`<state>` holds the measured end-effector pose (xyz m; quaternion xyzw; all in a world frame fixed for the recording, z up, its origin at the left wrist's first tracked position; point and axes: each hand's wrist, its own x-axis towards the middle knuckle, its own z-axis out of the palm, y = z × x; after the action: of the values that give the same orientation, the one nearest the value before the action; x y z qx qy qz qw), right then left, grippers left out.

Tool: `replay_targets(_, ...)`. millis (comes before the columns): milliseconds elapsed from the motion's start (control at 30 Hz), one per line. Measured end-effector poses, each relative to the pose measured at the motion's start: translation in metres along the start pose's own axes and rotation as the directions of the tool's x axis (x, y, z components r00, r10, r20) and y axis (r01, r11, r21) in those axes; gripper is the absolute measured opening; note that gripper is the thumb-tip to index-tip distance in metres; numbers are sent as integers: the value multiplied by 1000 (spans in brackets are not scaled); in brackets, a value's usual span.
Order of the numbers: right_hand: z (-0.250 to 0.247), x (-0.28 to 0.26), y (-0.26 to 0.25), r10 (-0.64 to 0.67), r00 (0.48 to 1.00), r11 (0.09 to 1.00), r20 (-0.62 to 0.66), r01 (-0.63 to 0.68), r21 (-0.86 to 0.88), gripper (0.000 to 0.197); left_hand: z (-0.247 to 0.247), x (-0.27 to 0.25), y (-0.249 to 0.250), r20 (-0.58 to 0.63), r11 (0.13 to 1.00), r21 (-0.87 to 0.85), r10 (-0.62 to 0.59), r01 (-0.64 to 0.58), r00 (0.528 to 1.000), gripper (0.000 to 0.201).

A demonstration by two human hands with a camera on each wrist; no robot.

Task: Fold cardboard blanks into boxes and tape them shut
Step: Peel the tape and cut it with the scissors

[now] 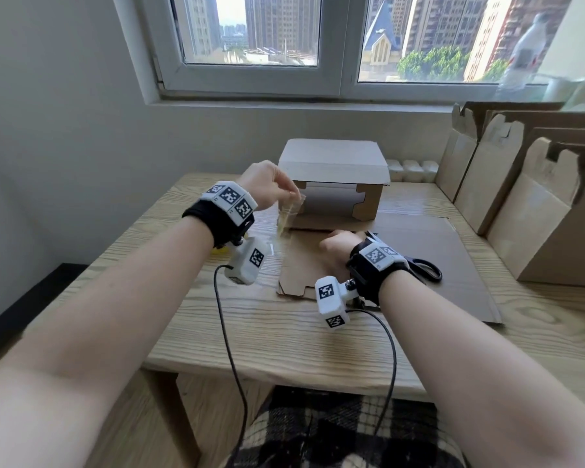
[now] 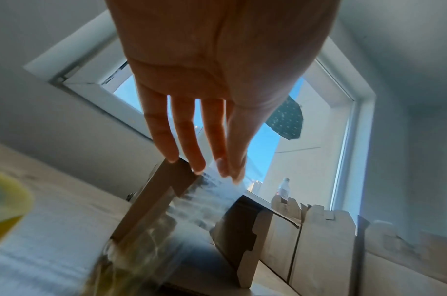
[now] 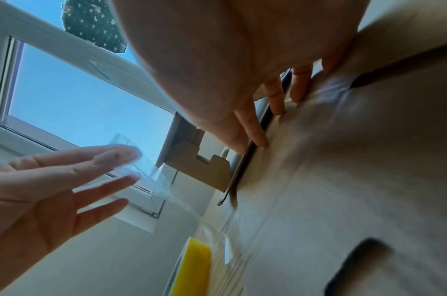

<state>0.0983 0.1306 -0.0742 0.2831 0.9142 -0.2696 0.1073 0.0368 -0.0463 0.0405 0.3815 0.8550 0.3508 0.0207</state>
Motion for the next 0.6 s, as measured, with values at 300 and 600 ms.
replay_targets(300, -39, -64, -6, -54, 998, 869, -32, 62, 491, 60, -18, -5, 68, 95, 974, 144, 162, -175, 982, 15)
replay_targets(600, -52, -91, -4, -145, 851, 623, -505, 475, 621, 9, -13, -2, 82, -152, 993, -109, 35, -52, 988, 16)
